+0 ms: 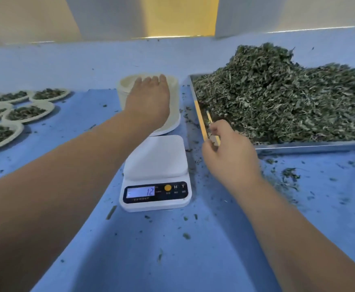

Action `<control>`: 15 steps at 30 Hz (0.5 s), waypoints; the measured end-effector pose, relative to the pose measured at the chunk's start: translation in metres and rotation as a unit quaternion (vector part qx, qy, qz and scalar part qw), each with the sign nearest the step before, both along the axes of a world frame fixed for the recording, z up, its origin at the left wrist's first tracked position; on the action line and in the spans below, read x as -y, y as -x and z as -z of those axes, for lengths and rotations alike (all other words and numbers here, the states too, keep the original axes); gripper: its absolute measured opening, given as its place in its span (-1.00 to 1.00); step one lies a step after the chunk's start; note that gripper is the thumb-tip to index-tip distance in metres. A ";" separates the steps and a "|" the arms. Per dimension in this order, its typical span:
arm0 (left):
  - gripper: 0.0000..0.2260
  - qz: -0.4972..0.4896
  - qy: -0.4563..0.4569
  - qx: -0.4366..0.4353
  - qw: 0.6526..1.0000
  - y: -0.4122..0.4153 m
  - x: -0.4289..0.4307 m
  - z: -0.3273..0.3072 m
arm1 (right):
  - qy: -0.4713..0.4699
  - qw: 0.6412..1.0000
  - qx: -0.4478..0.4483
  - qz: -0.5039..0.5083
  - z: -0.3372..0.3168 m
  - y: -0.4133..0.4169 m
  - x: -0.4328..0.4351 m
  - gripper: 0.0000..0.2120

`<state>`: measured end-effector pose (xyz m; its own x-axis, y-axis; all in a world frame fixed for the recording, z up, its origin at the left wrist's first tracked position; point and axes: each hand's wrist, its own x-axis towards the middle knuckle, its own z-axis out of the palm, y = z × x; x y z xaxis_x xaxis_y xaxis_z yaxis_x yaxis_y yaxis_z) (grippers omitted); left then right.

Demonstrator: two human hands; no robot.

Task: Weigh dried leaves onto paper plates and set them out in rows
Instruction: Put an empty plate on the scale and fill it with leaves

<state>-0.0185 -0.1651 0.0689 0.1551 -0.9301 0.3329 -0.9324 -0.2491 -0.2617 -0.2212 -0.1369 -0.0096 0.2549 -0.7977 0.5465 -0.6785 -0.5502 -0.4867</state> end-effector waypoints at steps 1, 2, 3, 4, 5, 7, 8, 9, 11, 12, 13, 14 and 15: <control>-0.52 0.004 0.002 0.003 1.000 -0.001 0.001 -0.001 | -0.012 1.000 -0.007 -0.013 0.000 -0.001 -0.001 -0.76; -0.65 0.015 0.014 -0.006 1.000 0.001 0.003 -0.002 | -0.020 0.999 -0.014 -0.022 0.001 -0.001 -0.001 -0.75; -0.78 0.019 0.022 -0.019 0.999 0.002 0.004 -0.002 | -0.024 0.999 -0.018 -0.027 0.001 -0.002 -0.002 -0.74; -0.85 0.020 0.024 -0.026 0.999 0.003 0.004 -0.004 | -0.024 0.999 -0.016 -0.030 0.000 -0.003 -0.003 -0.73; -0.87 0.020 0.023 -0.025 0.999 0.005 0.005 -0.005 | -0.021 0.999 -0.012 -0.031 0.001 -0.004 -0.005 -0.72; -0.86 0.025 0.021 -0.007 0.999 0.007 0.006 -0.006 | -0.014 0.999 -0.007 -0.032 0.001 -0.005 -0.007 -0.71; -0.86 0.029 0.019 0.003 0.999 0.007 0.006 -0.007 | -0.017 0.999 -0.006 -0.031 0.000 -0.005 -0.008 -0.71; -0.85 0.031 0.015 0.013 0.999 0.006 0.006 -0.008 | -0.023 0.999 -0.004 -0.030 -0.001 -0.004 -0.007 -0.71; -0.84 0.031 0.006 0.029 0.999 0.004 0.005 -0.009 | -0.037 0.999 -0.003 -0.028 -0.002 -0.003 -0.008 -0.72; -0.83 0.031 0.001 0.037 0.999 0.003 0.004 -0.010 | -0.041 0.999 -0.003 -0.028 -0.003 -0.002 -0.009 -0.73; -0.83 0.034 -0.002 0.046 0.998 0.002 0.005 -0.011 | -0.045 0.999 -0.004 -0.030 -0.004 -0.002 -0.010 -0.74; -0.82 0.037 -0.006 0.053 0.998 0.001 0.005 -0.012 | -0.049 0.998 -0.005 -0.031 -0.004 -0.002 -0.011 -0.74; -0.82 0.039 -0.011 0.061 0.997 -0.001 0.005 -0.013 | -0.052 0.998 -0.008 -0.032 -0.004 -0.002 -0.011 -0.75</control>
<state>-0.0176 -0.1703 0.0818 0.0404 -0.9452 0.3241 -0.9095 -0.1691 -0.3797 -0.2190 -0.1254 -0.0052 0.3153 -0.8317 0.4570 -0.6521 -0.5397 -0.5324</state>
